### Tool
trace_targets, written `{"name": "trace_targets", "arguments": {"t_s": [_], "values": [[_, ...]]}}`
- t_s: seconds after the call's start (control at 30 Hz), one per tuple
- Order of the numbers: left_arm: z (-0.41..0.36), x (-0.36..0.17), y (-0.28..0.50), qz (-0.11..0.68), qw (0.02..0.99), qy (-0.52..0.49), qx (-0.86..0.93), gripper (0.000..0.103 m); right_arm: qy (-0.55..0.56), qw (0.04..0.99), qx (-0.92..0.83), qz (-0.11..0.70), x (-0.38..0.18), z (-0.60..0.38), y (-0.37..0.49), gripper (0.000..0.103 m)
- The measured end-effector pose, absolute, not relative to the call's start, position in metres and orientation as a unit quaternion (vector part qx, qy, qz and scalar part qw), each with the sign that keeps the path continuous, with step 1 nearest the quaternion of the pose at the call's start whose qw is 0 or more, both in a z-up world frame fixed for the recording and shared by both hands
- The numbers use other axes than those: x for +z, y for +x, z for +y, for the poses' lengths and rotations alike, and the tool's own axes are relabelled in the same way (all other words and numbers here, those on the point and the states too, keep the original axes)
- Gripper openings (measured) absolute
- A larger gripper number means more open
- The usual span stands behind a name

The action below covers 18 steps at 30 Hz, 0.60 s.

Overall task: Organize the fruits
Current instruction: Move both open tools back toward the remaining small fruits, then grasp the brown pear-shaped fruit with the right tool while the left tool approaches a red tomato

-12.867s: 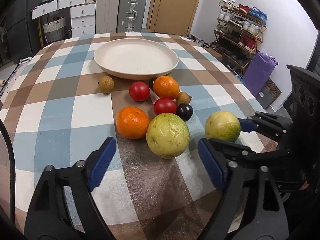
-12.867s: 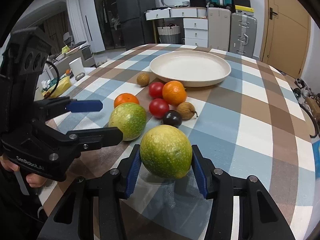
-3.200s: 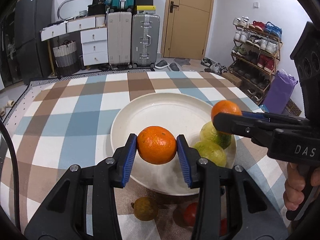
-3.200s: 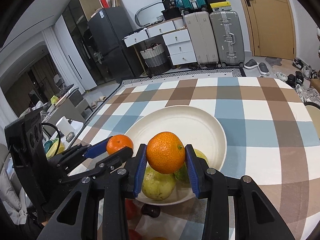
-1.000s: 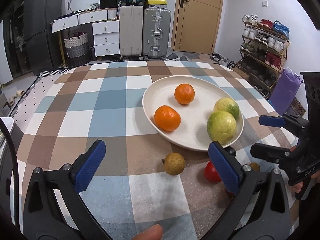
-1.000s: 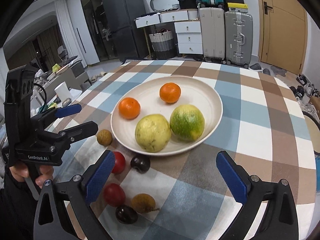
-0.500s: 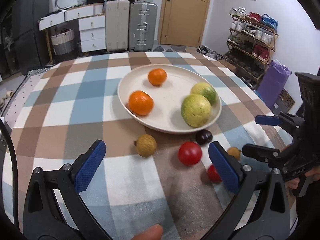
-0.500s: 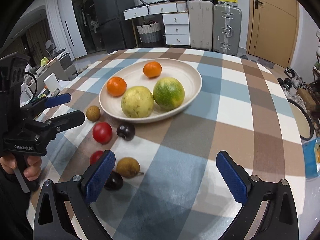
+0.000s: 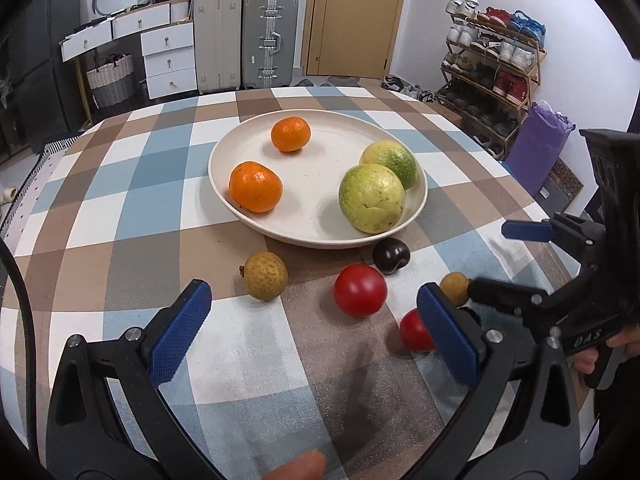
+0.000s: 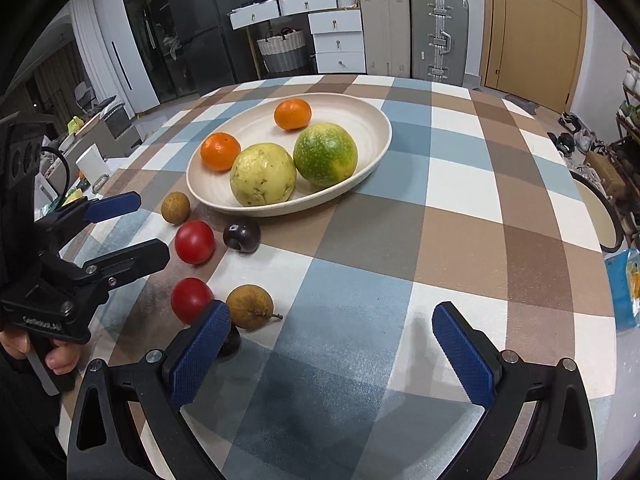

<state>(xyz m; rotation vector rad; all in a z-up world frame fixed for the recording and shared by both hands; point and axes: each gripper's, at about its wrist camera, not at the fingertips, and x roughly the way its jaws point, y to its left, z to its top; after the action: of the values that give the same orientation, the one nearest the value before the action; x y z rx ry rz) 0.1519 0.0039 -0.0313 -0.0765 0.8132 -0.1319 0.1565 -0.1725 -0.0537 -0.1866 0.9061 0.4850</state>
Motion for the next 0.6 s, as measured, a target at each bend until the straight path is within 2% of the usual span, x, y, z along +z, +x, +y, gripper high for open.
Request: {"name": "trace_targets", "arguments": {"t_s": [0.23,0.47,0.6], "values": [[0.005,-0.032,0.153,0.397,0.914,-0.041,-0.066,0.103,-0.057,0.880,0.206,0.425,-0.045,-0.185,0.165,0.103],[0.004,-0.033,0.154,0.401,0.913,-0.041,-0.069,0.103,-0.084,0.871,0.238,0.421,-0.045,-0.161,0.161,0.102],[0.006,-0.034,0.156,0.404,0.911,-0.045,-0.070,0.103,-0.090,0.861,0.250,0.434,-0.050,-0.151,0.164,0.093]]}}
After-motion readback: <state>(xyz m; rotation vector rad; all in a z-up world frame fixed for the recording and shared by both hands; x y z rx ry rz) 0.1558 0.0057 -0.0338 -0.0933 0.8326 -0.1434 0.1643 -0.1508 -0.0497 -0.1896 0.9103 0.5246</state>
